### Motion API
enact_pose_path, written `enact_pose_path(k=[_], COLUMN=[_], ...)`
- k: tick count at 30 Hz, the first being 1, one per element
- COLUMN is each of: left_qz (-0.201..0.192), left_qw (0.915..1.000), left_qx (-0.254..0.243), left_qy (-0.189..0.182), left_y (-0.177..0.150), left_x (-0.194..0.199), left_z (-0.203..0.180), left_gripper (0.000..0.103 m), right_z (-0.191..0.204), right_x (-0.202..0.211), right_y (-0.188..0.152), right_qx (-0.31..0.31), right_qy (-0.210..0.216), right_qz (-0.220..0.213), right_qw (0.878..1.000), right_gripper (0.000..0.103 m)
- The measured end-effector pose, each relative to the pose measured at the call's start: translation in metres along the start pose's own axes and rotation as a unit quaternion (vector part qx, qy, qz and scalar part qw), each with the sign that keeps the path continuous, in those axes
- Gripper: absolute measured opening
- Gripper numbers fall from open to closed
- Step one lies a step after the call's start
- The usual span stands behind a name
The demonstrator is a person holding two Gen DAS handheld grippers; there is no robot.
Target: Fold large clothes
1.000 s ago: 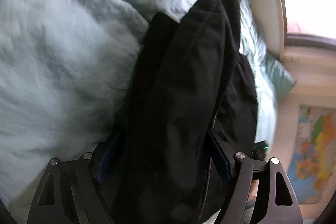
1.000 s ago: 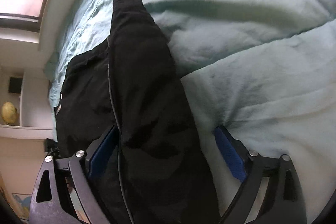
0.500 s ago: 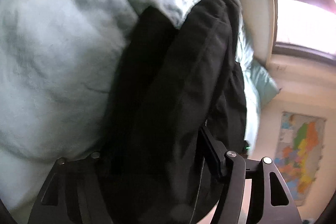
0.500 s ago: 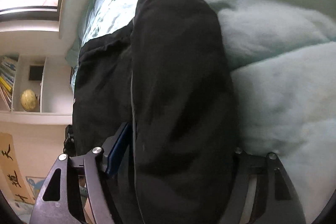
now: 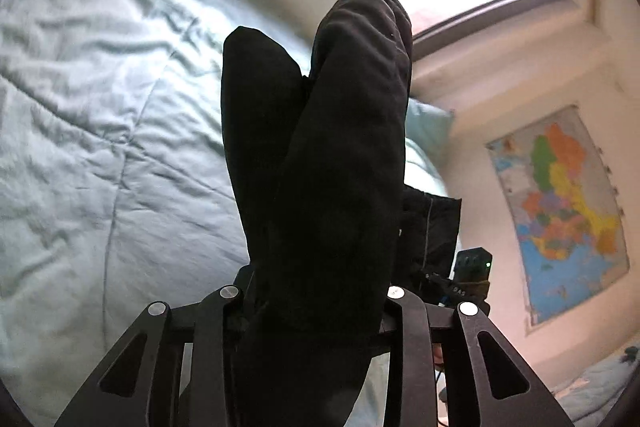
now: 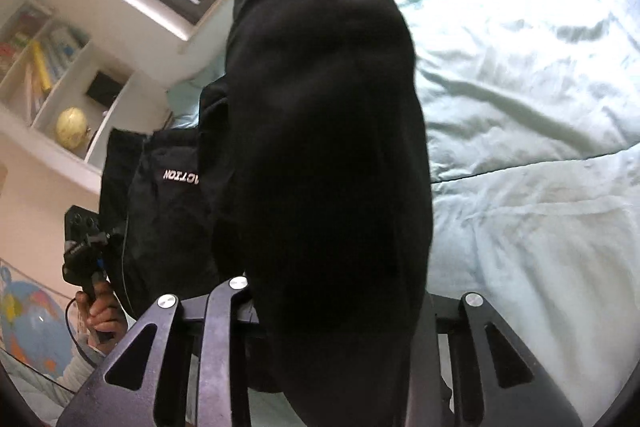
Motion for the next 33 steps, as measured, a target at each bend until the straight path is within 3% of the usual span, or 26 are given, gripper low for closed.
enact_pose_path(k=[3,7,12,16,19,20,22,24,26,28,31,33], left_qz=[-0.003,0.006,0.032,0.062,0.032,0.029,0.028,0.037,0.052,0.055,0.049,0.034], left_qw=[0.9998,0.9998,0.9961,0.9857,0.9737,0.9684,0.9621,0.9597,0.9543,0.9550,0.9658,0.9654], left_qx=[-0.011,0.000,0.082,0.152,0.201,0.226,0.253,0.266,0.289,0.284,0.189,0.115], left_qy=[-0.014,-0.020,-0.006,0.039,0.103,0.102,0.097,0.082,0.056,0.064,0.171,0.232], left_y=[-0.020,-0.053,-0.102,-0.140,-0.148,-0.148,-0.148,-0.147,-0.146,-0.143,-0.130,-0.121], left_x=[0.029,0.054,0.041,0.014,0.012,0.011,0.009,0.005,0.006,0.016,0.046,0.063], left_z=[-0.017,-0.009,0.038,0.107,0.167,0.183,0.203,0.217,0.225,0.226,0.202,0.174], left_gripper=[0.034,0.035,0.035,0.035,0.045,0.048,0.059,0.062,0.062,0.062,0.062,0.062], right_z=[0.020,0.038,0.029,-0.002,-0.037,-0.050,-0.070,-0.088,-0.097,-0.109,-0.109,-0.105], right_x=[0.038,0.074,0.083,0.057,0.036,0.034,0.033,0.038,0.037,0.042,0.068,0.093], right_y=[-0.008,-0.023,-0.062,-0.106,-0.133,-0.138,-0.142,-0.146,-0.149,-0.157,-0.168,-0.171], right_qx=[0.012,0.008,-0.001,-0.042,-0.062,-0.077,-0.127,-0.163,-0.168,-0.186,-0.208,-0.183], right_qy=[-0.005,-0.013,-0.041,-0.065,-0.120,-0.138,-0.129,-0.113,-0.115,-0.125,-0.123,-0.171], right_qz=[-0.008,-0.003,0.048,0.105,0.128,0.129,0.125,0.108,0.108,0.110,0.099,0.099], right_qw=[1.000,1.000,0.998,0.991,0.983,0.979,0.976,0.974,0.973,0.968,0.965,0.963], right_gripper=[0.037,0.037,0.037,0.037,0.040,0.042,0.047,0.050,0.061,0.068,0.072,0.075])
Point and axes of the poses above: each gripper's, at about its wrist camera, not at the fingertips, and x roughly against the way its jaws point, z to its left, y to its top, the point moved 7 cm from there along -x, roughly the way its jaws point, and after that the axes turned 6 degrees about x, right-handed, at the moved point
